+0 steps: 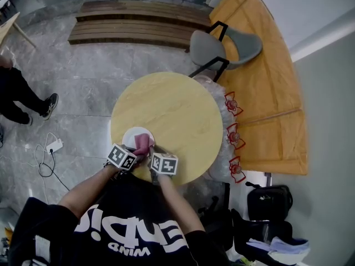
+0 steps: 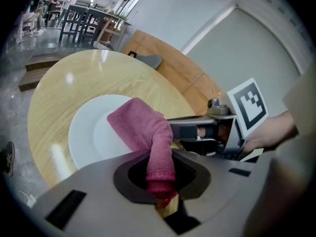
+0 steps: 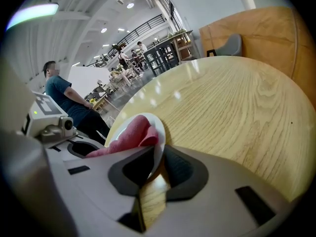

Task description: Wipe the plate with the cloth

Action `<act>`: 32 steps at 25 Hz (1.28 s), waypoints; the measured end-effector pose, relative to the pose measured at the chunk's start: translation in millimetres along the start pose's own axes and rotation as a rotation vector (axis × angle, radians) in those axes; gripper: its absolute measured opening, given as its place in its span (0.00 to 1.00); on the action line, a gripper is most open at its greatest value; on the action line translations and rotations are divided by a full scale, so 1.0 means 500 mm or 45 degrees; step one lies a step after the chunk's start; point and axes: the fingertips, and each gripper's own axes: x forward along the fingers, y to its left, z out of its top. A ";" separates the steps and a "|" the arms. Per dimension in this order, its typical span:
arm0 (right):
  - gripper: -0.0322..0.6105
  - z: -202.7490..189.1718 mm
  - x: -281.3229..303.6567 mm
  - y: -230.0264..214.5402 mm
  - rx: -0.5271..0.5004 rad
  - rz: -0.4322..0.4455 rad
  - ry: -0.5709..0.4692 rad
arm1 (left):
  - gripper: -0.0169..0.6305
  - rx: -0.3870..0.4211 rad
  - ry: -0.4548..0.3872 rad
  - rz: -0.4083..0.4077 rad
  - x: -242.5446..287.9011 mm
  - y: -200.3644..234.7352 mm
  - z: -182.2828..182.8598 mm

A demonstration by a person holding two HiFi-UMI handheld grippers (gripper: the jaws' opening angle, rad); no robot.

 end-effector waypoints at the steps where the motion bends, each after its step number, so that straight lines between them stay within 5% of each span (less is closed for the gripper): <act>1: 0.17 0.000 0.000 0.000 -0.002 0.004 0.002 | 0.10 -0.009 -0.005 0.004 -0.002 0.003 0.000; 10: 0.17 -0.003 -0.001 0.000 -0.031 0.021 0.014 | 0.10 -0.118 -0.066 0.068 -0.030 0.050 -0.002; 32: 0.17 -0.007 -0.002 -0.001 -0.060 0.045 0.024 | 0.10 -0.097 -0.108 0.176 -0.079 0.111 0.011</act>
